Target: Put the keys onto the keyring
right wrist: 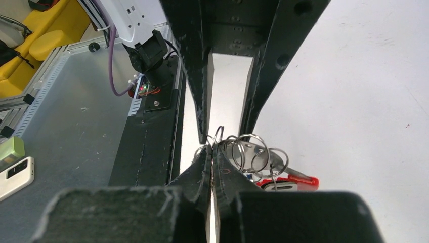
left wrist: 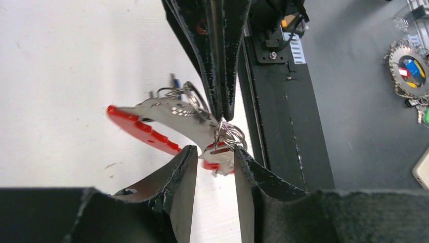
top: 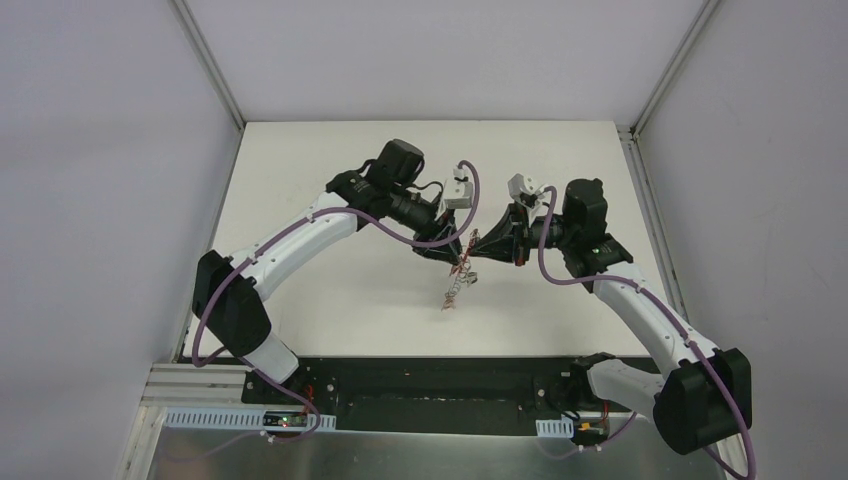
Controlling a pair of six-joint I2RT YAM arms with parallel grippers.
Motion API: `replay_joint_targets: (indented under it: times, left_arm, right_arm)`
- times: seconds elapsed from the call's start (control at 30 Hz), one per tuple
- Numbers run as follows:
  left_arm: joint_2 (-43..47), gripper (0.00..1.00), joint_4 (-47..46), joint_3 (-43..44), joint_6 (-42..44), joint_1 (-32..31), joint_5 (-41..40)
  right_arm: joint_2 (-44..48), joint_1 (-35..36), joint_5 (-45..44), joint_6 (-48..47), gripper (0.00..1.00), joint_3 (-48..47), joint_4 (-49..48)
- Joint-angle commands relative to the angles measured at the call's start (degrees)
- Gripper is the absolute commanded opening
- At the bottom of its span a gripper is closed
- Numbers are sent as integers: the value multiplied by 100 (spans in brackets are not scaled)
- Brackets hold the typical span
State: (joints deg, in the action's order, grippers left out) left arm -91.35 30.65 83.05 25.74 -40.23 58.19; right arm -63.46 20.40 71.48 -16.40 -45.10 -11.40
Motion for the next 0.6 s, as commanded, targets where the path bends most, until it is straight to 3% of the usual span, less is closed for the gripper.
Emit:
replay_joint_targets:
  times: [0.0,0.4,0.57]
  left_arm:
    - [372,34,-402,-18,12,120,-55]
    - [336,33,-393,-25,79,173,104]
    - [363,32,-148,-4,495,198,390]
  right_arm:
    - [4,-10,275,84,0,-29,-379]
    - [0,-30,266,93,0,-12,-376]
    - [1,-44,261,92,0,-10,-378]
